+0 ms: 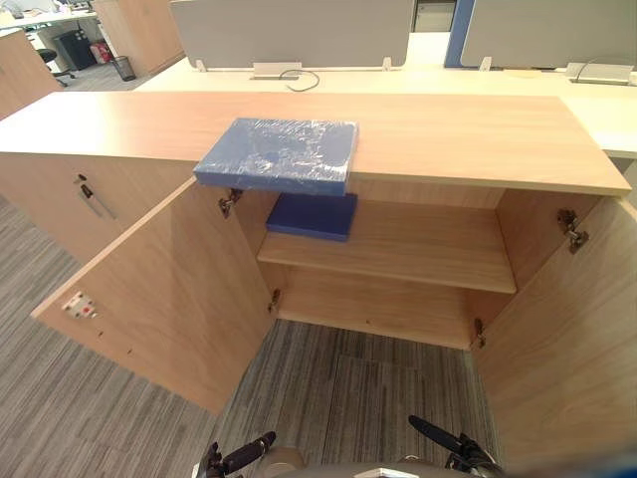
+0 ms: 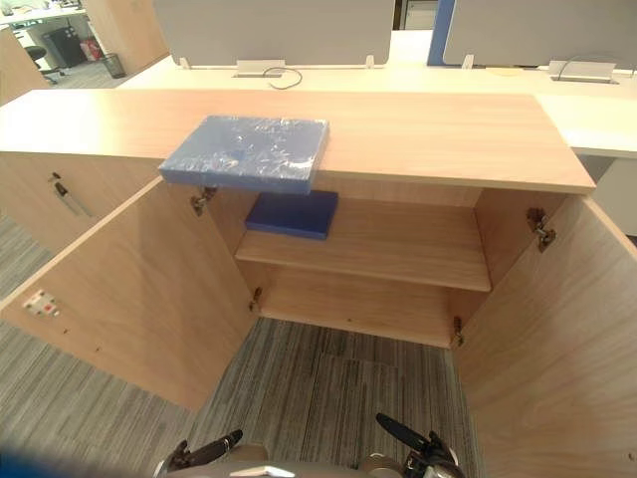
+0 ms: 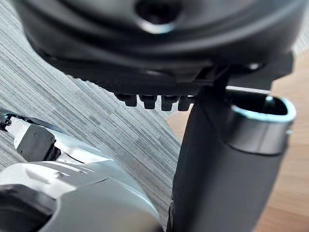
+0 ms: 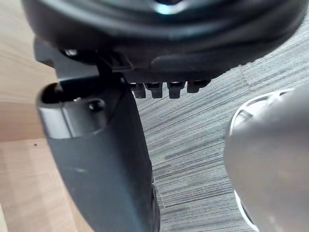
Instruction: Walk over to the cabinet, pick up the folder, carry it to the office cabinet, place the folder inside the office cabinet, then close the office cabinet door
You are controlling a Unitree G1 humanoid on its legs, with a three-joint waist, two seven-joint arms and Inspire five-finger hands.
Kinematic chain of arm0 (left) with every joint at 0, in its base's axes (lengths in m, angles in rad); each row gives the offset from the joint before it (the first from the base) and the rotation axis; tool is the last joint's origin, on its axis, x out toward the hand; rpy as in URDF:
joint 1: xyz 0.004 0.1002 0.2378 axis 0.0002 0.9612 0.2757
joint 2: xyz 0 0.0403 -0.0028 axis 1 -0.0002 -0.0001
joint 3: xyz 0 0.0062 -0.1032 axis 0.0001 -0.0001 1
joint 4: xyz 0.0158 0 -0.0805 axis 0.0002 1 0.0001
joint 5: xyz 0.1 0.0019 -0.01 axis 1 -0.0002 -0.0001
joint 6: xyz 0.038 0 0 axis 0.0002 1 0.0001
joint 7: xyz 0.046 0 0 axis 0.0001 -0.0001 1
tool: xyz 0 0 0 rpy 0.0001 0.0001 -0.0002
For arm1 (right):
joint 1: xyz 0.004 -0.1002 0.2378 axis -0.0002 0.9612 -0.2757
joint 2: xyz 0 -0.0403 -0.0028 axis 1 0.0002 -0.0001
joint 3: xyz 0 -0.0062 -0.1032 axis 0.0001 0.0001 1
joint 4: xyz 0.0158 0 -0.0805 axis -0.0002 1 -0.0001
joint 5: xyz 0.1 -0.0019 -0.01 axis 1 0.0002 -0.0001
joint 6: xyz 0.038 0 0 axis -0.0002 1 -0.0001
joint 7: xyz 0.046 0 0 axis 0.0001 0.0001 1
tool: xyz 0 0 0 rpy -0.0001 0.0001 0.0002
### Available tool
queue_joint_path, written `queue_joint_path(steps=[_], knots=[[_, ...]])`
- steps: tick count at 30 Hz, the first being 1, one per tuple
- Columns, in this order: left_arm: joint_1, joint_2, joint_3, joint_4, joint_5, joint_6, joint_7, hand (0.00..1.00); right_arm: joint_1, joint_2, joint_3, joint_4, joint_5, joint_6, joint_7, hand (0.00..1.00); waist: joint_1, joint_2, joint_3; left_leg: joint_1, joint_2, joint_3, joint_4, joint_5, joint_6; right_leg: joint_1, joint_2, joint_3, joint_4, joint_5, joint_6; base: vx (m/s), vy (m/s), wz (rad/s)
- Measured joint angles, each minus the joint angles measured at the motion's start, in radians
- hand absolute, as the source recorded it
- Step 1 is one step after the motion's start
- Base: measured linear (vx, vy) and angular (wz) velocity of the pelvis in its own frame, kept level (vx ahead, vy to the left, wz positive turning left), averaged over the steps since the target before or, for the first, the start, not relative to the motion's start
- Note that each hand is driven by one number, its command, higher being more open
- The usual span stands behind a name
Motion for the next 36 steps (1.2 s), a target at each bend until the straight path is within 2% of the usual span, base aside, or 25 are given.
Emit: queue_joint_path(steps=[3,4,5,6,7,8,9,12,15,19,23,25,29,36], knots=[[0.002,0.000,-0.004,-0.032,-0.011,0.000,0.002,1.00,-0.024,0.000,0.024,0.038,-0.003,0.002,-0.002,1.00,0.032,-0.021,0.010,-0.022,-0.057,0.006,-0.207,-0.036,0.015,0.071,-0.015,0.059,-0.066,0.019,0.013,0.35,0.090,-0.57],[0.006,0.002,-0.013,-0.041,-0.028,-0.003,0.002,1.00,-0.042,0.004,0.024,0.047,-0.006,0.003,-0.003,1.00,0.035,-0.030,0.011,-0.027,-0.109,-0.049,-0.393,-0.040,0.028,0.079,-0.035,0.087,-0.069,0.022,0.017,0.20,0.126,-0.66],[0.009,0.001,-0.027,-0.041,-0.044,-0.007,0.005,1.00,-0.045,0.004,0.024,0.045,-0.009,0.001,-0.003,1.00,0.033,-0.023,0.007,-0.023,-0.135,-0.096,-0.528,0.015,0.036,0.082,-0.037,0.097,-0.073,0.027,0.033,0.25,0.173,-0.58],[0.011,-0.003,-0.037,-0.041,-0.050,-0.010,0.007,1.00,-0.044,0.000,0.024,0.042,-0.011,0.000,-0.003,1.00,0.032,-0.011,0.001,-0.022,-0.138,-0.124,-0.612,0.097,0.050,0.087,-0.028,0.103,-0.083,0.031,0.046,0.21,0.155,-0.34],[0.017,-0.007,-0.055,-0.042,-0.059,-0.012,0.009,1.00,-0.040,-0.009,0.023,0.042,-0.021,0.001,-0.001,1.00,0.032,0.007,-0.007,-0.025,-0.134,-0.152,-0.669,0.166,0.051,0.101,-0.014,0.112,-0.101,0.029,0.065,0.28,0.188,-0.15],[0.014,0.020,-0.070,-0.047,-0.074,-0.011,-0.002,1.00,-0.032,0.014,0.024,0.034,-0.039,0.000,-0.006,1.00,0.031,-0.030,-0.014,0.011,-0.163,-0.144,-0.701,0.171,0.061,0.127,-0.045,0.110,-0.125,0.032,0.088,0.27,0.172,-0.05],[0.018,0.034,-0.087,-0.080,-0.079,-0.011,-0.001,1.00,-0.012,0.038,0.024,0.021,-0.040,0.000,-0.007,1.00,0.032,-0.065,-0.030,0.043,-0.187,-0.136,-0.771,0.196,0.072,0.122,-0.078,0.110,-0.118,0.036,0.095,0.26,0.155,0.05],[0.035,0.044,-0.178,-0.178,-0.097,-0.011,-0.001,1.00,0.010,0.056,0.043,0.001,-0.041,-0.001,0.000,1.00,0.046,-0.089,-0.048,0.119,-0.223,-0.115,-0.899,0.238,0.097,0.127,-0.118,0.116,-0.116,0.058,0.129,0.25,0.145,-0.06],[0.065,0.028,-0.290,-0.335,-0.144,-0.011,-0.014,1.00,0.008,0.050,0.073,-0.005,-0.047,-0.003,0.002,1.00,0.048,-0.077,-0.055,0.157,-0.238,-0.112,-0.984,0.277,0.110,0.123,-0.133,0.133,-0.119,0.075,0.138,0.07,0.072,-0.03],[0.116,-0.008,-0.360,-0.562,-0.241,-0.013,-0.032,1.00,0.006,0.041,0.111,-0.009,-0.077,-0.004,0.003,1.00,0.049,-0.062,-0.062,0.196,-0.232,-0.105,-1.106,0.343,0.108,0.101,-0.132,0.155,-0.125,0.081,0.139,0.00,0.026,-0.09],[0.172,-0.008,-0.438,-0.752,-0.277,-0.017,-0.033,1.00,0.012,0.020,0.150,-0.012,-0.080,-0.002,0.002,1.00,0.050,-0.042,-0.061,0.197,-0.228,-0.093,-1.121,0.355,0.107,0.101,-0.128,0.163,-0.144,0.078,0.137,-0.05,-0.013,-0.11],[0.203,-0.007,-0.464,-0.851,-0.275,-0.018,-0.036,1.00,0.014,0.019,0.159,-0.012,-0.088,-0.002,0.002,1.00,0.051,-0.042,-0.062,0.196,-0.232,-0.090,-1.121,0.358,0.105,0.109,-0.130,0.162,-0.165,0.064,0.137,-0.08,-0.043,-0.09],[0.243,-0.008,-0.462,-0.997,-0.274,-0.018,-0.049,1.00,0.032,0.006,0.193,-0.014,-0.117,-0.001,0.004,1.00,0.058,-0.038,-0.070,0.196,-0.224,-0.097,-1.122,0.371,0.094,0.115,-0.120,0.149,-0.170,0.046,0.137,-0.08,-0.051,0.05],[0.294,-0.061,-0.412,-1.233,-0.263,-0.019,-0.022,1.00,0.067,0.016,0.188,0.001,-0.115,0.005,0.010,1.00,0.093,-0.067,-0.112,0.172,-0.220,-0.119,-1.119,0.381,0.082,0.111,-0.110,0.123,-0.174,0.050,0.134,0.00,-0.017,0.12]])
